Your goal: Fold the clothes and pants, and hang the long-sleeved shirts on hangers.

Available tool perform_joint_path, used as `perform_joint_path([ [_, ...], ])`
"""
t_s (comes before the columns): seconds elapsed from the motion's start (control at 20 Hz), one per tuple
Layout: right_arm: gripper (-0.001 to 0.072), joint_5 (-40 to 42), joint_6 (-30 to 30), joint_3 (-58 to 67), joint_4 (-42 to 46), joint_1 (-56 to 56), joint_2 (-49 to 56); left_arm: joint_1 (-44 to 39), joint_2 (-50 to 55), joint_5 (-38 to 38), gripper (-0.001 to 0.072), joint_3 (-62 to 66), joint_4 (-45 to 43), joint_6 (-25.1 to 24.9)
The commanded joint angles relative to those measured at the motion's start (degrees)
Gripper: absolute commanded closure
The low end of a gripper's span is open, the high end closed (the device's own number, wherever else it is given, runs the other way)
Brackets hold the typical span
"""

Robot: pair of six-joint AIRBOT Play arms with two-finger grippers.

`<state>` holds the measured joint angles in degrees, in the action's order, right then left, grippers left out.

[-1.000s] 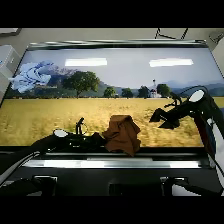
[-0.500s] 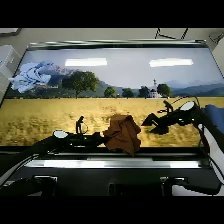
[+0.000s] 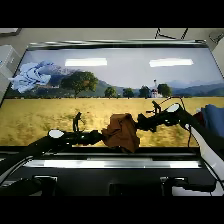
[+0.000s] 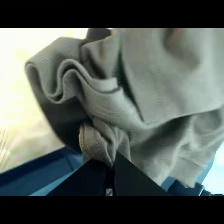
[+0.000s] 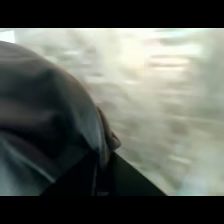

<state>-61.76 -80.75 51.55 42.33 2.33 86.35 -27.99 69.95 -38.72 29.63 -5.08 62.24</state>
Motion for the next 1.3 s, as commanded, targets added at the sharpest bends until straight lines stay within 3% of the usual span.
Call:
perform_joint_path([
  [0.0, 0.0676, -0.46, 1.73, 5.70, 2.19, -1.07, -4.20, 5.64, -4.13, -3.56, 0.0685, 2.73, -6.95, -0.92],
  [0.2, 0.0675, -0.87, 1.33, 24.96, 8.02, -7.23, -14.86, 19.28, -15.12, -12.48, 0.0685, 20.06, -21.09, 0.74],
  [0.45, 0.0673, 4.33, 2.23, 43.10, 19.34, -10.71, -29.49, 32.39, -25.03, -10.67, 0.0684, 46.90, -22.58, 0.79],
  [0.75, 0.0672, 9.86, 1.81, 44.19, 19.28, -10.71, -42.42, 33.31, -29.79, 0.09, 0.0683, 59.17, -22.45, 0.79],
  [0.85, 0.0672, 9.92, 0.66, 44.19, 18.97, -10.71, -44.06, 33.29, -30.01, -0.44, 0.0683, 59.14, -22.43, 0.76],
  [0.95, 0.0672, 5.66, -1.49, 44.19, 19.02, -10.71, -43.89, 33.27, -28.79, -3.30, 0.0683, 58.95, -22.64, 0.76],
  [1.15, 0.0672, -19.10, -3.04, 42.18, 20.35, -10.71, -35.28, 33.24, -22.60, -15.06, 0.0683, 53.40, -22.67, 0.79],
  [1.25, 0.0672, -23.82, -3.02, 37.11, 20.22, -10.69, -27.85, 32.87, -18.78, -21.18, 0.0683, 44.63, -22.84, 0.79],
])
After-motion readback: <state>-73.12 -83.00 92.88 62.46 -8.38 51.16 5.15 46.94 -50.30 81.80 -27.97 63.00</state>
